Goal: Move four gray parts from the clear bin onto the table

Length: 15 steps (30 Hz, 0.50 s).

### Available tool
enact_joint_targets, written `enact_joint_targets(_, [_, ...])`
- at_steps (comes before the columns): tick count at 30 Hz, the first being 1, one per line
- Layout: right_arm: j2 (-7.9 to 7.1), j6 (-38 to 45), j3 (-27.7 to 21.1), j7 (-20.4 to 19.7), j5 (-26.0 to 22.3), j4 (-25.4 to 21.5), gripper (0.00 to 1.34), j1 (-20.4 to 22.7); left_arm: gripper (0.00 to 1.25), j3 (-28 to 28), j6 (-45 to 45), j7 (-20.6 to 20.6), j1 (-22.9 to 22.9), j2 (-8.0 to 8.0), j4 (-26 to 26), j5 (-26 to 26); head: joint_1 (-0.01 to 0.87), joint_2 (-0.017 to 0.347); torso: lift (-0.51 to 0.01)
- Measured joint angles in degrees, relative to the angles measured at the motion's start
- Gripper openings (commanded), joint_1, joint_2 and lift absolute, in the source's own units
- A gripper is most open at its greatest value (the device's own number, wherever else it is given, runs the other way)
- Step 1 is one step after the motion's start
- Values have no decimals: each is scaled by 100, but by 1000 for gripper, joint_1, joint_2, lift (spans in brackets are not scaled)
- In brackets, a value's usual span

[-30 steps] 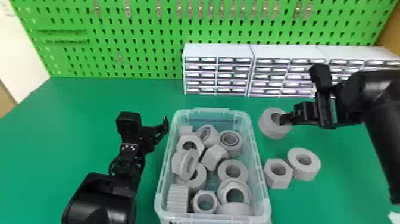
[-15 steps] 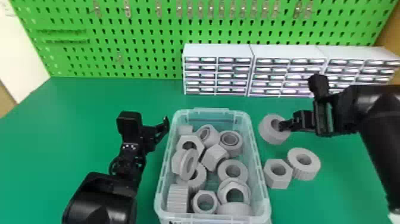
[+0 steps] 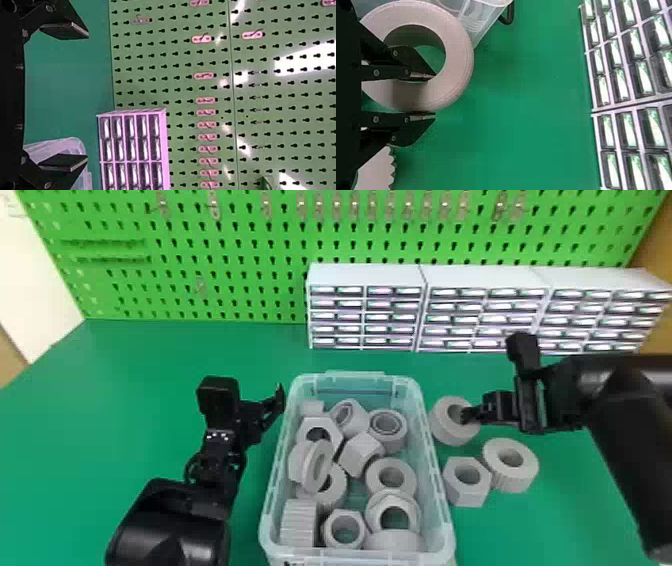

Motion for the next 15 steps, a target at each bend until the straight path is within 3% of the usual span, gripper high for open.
enact_joint_targets(15, [-3, -133, 73, 0, 36, 256, 330, 46, 1068, 14, -1, 7, 0, 2, 0, 11, 693, 72, -52])
